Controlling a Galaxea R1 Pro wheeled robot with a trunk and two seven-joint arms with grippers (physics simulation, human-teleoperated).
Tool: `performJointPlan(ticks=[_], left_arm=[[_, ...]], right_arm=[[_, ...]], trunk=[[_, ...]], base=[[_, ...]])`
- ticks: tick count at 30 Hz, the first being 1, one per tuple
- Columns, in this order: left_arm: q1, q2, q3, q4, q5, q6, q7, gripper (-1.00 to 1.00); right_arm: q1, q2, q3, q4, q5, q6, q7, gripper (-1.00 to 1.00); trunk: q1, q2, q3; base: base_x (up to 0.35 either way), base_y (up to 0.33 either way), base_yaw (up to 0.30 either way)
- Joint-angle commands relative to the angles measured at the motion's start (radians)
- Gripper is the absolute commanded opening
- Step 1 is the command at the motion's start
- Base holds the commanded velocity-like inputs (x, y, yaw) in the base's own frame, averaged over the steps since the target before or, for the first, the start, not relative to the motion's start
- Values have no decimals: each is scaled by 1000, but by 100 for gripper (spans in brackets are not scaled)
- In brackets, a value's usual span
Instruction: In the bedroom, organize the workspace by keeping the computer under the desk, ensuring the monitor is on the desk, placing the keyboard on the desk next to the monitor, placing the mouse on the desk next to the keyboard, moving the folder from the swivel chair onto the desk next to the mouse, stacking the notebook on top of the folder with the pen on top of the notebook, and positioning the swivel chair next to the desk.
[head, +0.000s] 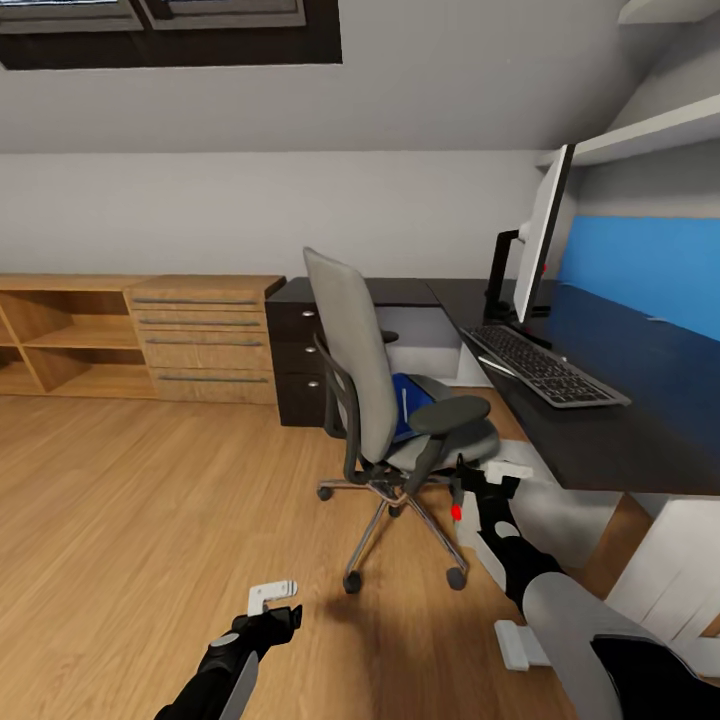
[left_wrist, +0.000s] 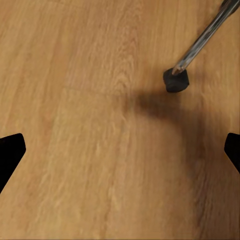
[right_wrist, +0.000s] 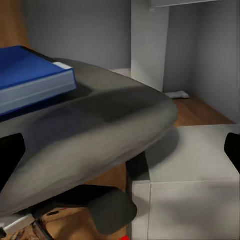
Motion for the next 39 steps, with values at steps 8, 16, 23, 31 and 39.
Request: performJointPlan(ticks=[8,16,23,31,39], left_arm=[[0,-1,1,3,10,5,4,100],[0,-1,0,3,10,5,4,100],[0,-1,0,3,10,5,4,100],[0,-1,1,5,11,5,3,100],[0,-1,0,5,10,5,3,100]], right_arm=[[-1,5,-4,2,-1,-5,-47,100],[-1,6,-5,2,0,-6,-56,100],[-1,7,-5,2,0,-10,-57,100],[-1,6,-5,3,0,-27,-58,100],[-1,16,-5,4,1,-40,-59,100]], trunk=[[0,0,-1],[0,0,-5],[0,0,-9],[0,0,-9],[0,0,-9]], base=[[33,0,2],[3,0,110],[4,0,134],[149,0,13],[13,0,22]])
